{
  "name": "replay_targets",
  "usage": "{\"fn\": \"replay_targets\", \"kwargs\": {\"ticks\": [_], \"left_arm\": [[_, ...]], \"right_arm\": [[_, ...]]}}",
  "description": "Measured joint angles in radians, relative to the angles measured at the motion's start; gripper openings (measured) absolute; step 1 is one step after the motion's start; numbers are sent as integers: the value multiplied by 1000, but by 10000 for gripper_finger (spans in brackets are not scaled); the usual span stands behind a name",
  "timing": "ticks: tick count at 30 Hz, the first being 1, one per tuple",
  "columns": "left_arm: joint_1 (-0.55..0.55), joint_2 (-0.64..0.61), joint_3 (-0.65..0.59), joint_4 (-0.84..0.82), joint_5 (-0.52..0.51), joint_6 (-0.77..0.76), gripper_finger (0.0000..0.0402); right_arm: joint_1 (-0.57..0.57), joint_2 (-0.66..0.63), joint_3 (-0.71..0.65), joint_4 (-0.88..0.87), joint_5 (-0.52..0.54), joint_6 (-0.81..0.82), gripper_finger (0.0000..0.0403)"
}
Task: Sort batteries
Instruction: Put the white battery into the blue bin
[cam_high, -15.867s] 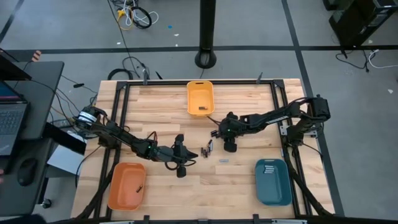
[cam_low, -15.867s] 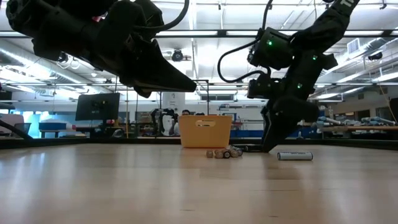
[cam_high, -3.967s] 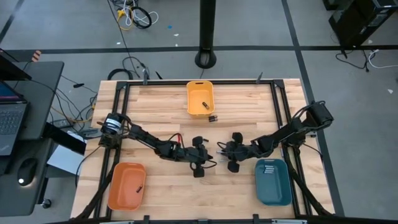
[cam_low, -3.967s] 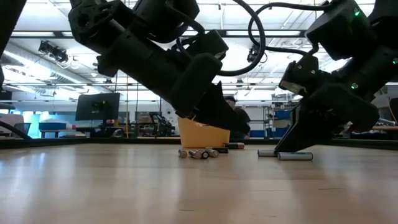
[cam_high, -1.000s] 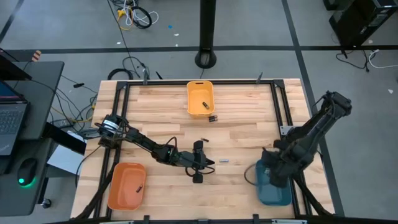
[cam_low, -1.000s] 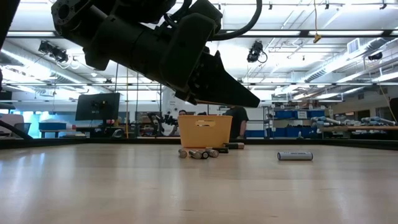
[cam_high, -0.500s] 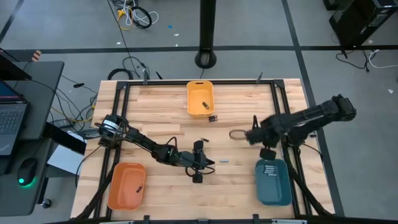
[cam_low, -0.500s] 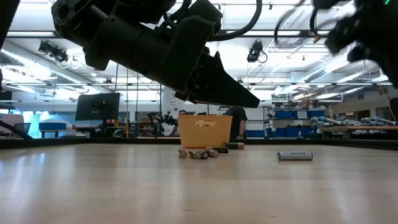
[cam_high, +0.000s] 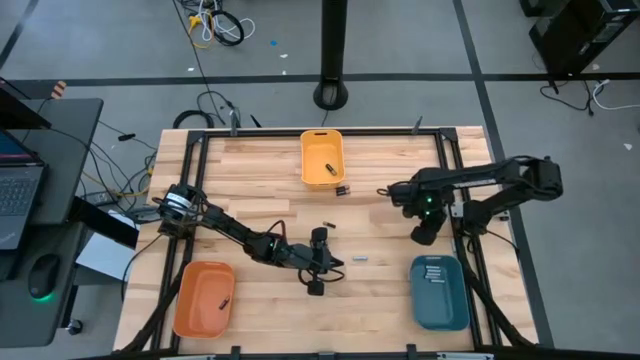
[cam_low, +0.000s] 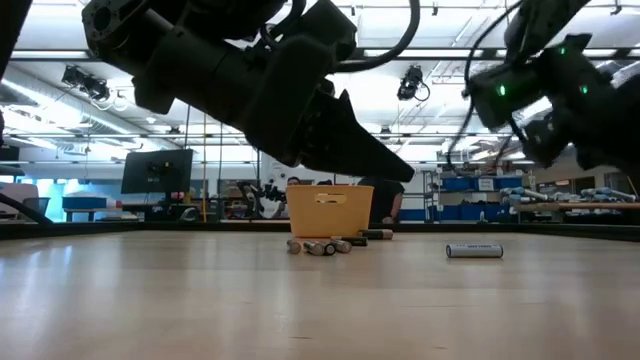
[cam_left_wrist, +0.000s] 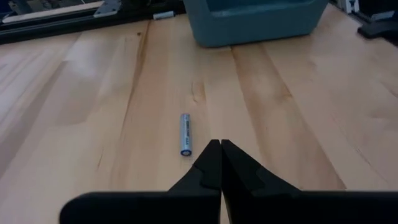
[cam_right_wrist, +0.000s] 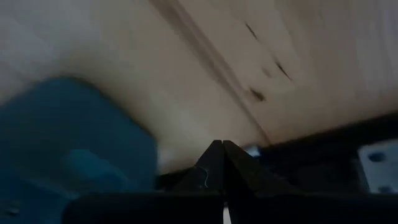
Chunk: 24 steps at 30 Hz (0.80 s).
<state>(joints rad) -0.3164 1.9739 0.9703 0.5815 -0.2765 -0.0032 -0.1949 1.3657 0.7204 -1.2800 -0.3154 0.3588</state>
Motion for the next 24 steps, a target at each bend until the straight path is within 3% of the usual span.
{"fn": "replay_targets", "kwargs": {"ticks": [8, 15, 20, 24], "left_arm": [[-1, 1, 0, -28, 0, 0, 6], [1, -29, -5, -58, 38, -13, 6], [13, -112, -61, -60, 50, -1, 6], [25, -191, -148, 12, 50, -5, 6]], "right_arm": [[17, 108, -22, 119, 32, -21, 8], [60, -16, 60, 139, 120, -54, 7], [134, -130, 59, 383, 121, -55, 7], [234, -144, -3, 652, 122, -37, 15]]}}
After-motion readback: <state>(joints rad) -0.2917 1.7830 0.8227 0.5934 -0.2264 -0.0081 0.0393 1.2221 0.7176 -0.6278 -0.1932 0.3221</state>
